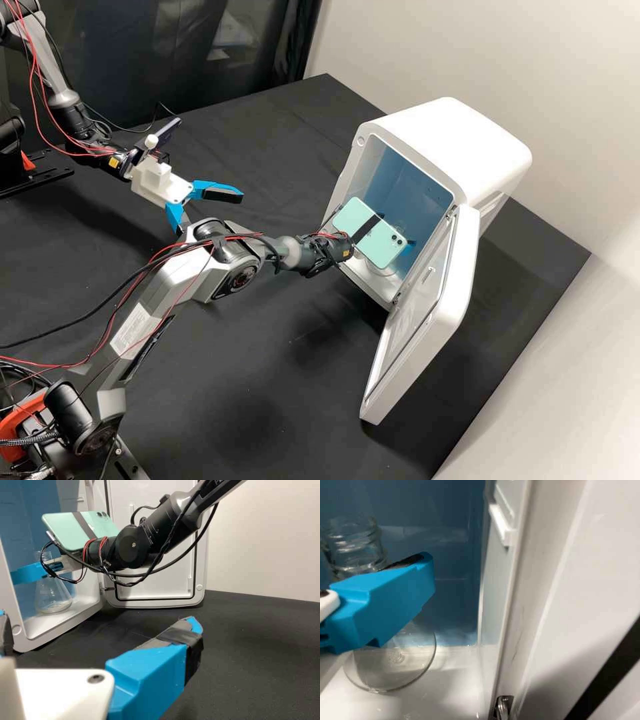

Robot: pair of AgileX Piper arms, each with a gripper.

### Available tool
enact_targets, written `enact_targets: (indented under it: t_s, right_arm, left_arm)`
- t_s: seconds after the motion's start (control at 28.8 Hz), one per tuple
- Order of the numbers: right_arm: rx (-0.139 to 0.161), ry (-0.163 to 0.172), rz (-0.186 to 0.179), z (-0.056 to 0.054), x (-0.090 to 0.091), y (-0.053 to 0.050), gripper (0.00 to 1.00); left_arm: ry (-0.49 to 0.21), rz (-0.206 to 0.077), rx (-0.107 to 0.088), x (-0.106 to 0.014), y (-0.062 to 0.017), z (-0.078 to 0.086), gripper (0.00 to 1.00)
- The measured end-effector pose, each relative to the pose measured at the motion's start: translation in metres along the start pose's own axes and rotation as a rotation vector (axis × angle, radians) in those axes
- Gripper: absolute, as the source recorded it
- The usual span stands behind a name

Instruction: Take the flask out of the incubator

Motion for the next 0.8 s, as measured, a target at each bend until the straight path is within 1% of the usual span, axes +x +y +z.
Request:
enact_targets:
  t_s: [0.1, 0.24, 0.35, 0.45, 0.49, 0.56, 0.73, 0.8]
  right_arm:
    - [0.001, 0.0, 0.004, 0.0, 0.0, 0.001, 0.0]
    - [0.012, -0.005, 0.012, 0.001, 0.001, 0.004, 0.0]
    - [0.008, -0.007, 0.014, 0.002, 0.001, 0.005, 0.0]
    - [0.003, -0.009, 0.016, 0.003, 0.003, 0.004, 0.0]
    - [-0.004, -0.009, 0.016, 0.004, 0.005, 0.002, 0.0]
    - [-0.009, -0.012, 0.012, 0.006, 0.008, -0.001, 0.0]
    - [-0.009, -0.018, 0.007, 0.009, 0.01, -0.004, 0.0]
    - [-0.013, -0.019, 0.014, 0.01, 0.011, -0.005, 0.0]
  left_arm:
    - [0.0, 0.0, 0.0, 0.0, 0.0, 0.0, 1.0]
    - [0.0, 0.0, 0.0, 0.0, 0.0, 0.0, 1.0]
    - [0.0, 0.0, 0.0, 0.0, 0.0, 0.0, 1.0]
    - [0.0, 0.0, 0.0, 0.0, 0.0, 0.0, 1.0]
    - [0.0, 0.0, 0.0, 0.0, 0.0, 0.0, 1.0]
    - [0.0, 0.0, 0.0, 0.0, 0.0, 0.0, 1.0]
    - [0.0, 0.0, 0.0, 0.0, 0.0, 0.0, 1.0]
    - [0.0, 0.0, 0.0, 0.0, 0.0, 0.0, 1.0]
